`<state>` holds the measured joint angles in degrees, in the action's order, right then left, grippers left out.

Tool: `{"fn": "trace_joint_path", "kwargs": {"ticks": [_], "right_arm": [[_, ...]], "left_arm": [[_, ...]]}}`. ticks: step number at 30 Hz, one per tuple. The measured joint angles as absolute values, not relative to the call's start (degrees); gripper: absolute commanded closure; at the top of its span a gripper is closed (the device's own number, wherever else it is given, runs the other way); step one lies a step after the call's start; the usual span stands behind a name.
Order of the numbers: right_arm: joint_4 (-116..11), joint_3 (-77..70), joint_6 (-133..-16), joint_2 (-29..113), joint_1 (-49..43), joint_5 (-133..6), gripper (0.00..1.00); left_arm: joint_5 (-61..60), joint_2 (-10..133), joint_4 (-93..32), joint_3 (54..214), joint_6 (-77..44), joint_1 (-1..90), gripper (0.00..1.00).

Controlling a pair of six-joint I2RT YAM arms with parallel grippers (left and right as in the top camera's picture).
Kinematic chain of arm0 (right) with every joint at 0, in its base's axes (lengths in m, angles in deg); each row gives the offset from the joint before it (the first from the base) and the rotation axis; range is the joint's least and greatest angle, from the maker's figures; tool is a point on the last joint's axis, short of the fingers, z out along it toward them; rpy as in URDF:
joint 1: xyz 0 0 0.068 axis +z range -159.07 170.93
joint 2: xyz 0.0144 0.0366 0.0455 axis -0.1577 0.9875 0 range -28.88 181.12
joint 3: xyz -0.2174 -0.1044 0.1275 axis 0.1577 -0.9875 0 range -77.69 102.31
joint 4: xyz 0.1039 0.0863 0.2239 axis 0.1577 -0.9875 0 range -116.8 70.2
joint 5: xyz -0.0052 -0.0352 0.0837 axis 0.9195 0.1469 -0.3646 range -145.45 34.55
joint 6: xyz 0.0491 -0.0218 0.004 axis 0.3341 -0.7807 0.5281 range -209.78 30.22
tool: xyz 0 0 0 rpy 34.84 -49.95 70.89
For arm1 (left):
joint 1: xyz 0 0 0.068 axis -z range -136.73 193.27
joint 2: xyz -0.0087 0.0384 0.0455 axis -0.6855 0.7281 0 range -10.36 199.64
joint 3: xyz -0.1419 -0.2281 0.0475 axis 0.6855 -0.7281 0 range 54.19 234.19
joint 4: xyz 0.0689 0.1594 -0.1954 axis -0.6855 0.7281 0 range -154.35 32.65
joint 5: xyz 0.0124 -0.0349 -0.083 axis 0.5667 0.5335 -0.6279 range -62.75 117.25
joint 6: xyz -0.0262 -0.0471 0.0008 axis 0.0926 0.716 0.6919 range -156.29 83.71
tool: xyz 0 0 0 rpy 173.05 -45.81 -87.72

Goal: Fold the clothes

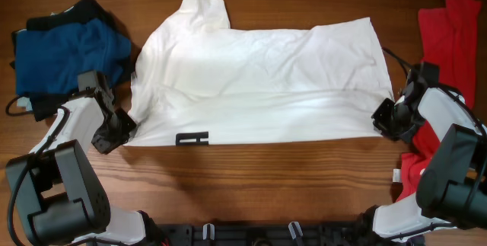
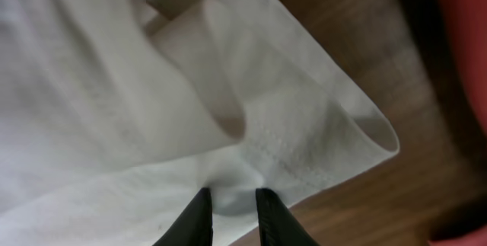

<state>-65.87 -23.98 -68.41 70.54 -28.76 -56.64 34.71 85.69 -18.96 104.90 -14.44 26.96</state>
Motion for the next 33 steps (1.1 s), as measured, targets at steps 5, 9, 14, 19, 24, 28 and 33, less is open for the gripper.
{"fn": "trace_joint_path", "kwargs": {"ticks": [5,9,14,19,24,28,33], "right_arm": [[-69.32,-24.00,-64.76,70.54,-29.33,-55.24,0.80],[-70.78,-24.79,-62.73,69.47,-29.43,-53.27,0.80],[-70.76,-25.92,-62.93,62.67,-29.65,-51.63,0.74],[-70.06,-25.90,-65.09,48.75,-29.65,-51.55,0.64],[-68.05,-25.90,-69.16,38.43,-29.65,-54.56,0.47],[-67.11,-25.90,-73.53,34.21,-29.65,-60.62,0.49],[-67.83,-25.90,-75.89,34.45,-29.65,-63.57,0.48]], "left_arm": [[34.87,85.69,-17.13,104.90,-14.44,26.96,0.96],[34.89,85.52,-15.93,104.90,-14.44,26.96,0.96],[34.60,82.35,-15.53,104.80,-14.44,26.96,0.94],[32.90,72.27,-15.49,104.75,-14.26,26.96,0.00],[30.01,64.80,-15.31,104.75,-14.02,26.96,0.00],[24.07,60.40,-19.55,104.64,-15.18,27.29,0.00],[19.00,59.94,-22.79,109.58,-18.05,33.49,0.00]]}}
